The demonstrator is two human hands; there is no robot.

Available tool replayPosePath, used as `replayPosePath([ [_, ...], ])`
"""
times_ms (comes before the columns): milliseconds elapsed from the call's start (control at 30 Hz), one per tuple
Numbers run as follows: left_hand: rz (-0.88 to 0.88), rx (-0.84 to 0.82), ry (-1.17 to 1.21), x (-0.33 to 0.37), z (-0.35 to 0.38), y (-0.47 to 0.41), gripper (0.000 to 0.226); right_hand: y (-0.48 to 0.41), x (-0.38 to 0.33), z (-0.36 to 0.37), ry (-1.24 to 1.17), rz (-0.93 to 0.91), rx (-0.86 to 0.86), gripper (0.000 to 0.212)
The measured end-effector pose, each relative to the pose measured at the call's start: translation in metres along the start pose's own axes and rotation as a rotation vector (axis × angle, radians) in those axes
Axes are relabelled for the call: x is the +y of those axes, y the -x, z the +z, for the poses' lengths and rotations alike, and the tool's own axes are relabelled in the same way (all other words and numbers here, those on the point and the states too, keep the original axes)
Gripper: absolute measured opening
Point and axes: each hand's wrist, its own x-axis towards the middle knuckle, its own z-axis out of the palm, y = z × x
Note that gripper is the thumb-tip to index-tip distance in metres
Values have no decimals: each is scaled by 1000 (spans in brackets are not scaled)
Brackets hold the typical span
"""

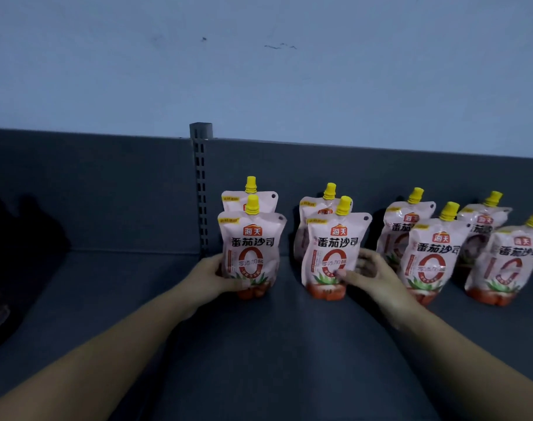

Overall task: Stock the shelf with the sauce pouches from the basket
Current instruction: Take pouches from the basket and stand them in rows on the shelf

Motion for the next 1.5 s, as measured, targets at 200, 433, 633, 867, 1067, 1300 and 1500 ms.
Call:
replayPosePath([
  [200,32,-6,26,3,-5,10,31,37,-18,21,287,-516,536,7],
  [433,35,-26,150,16,-10,34,4,49,-19,87,622,-491,-188,67],
  [633,53,21,297,39,-4,59,16,59,-35,118,360,-523,-304,109],
  [867,328,-2,321,61,10,95,49,61,-68,125,-91,-476,-336,53],
  [1067,444,1,210,55,2,102,55,57,-78,118,-35,-464,-424,54],
  [1300,551,174,-13,42,13,95,50,58,-65,128,-132,-419,-264,38],
  [1500,536,94,-41,37,5,100,41,52,-69,105,-106,-394,-436,42],
])
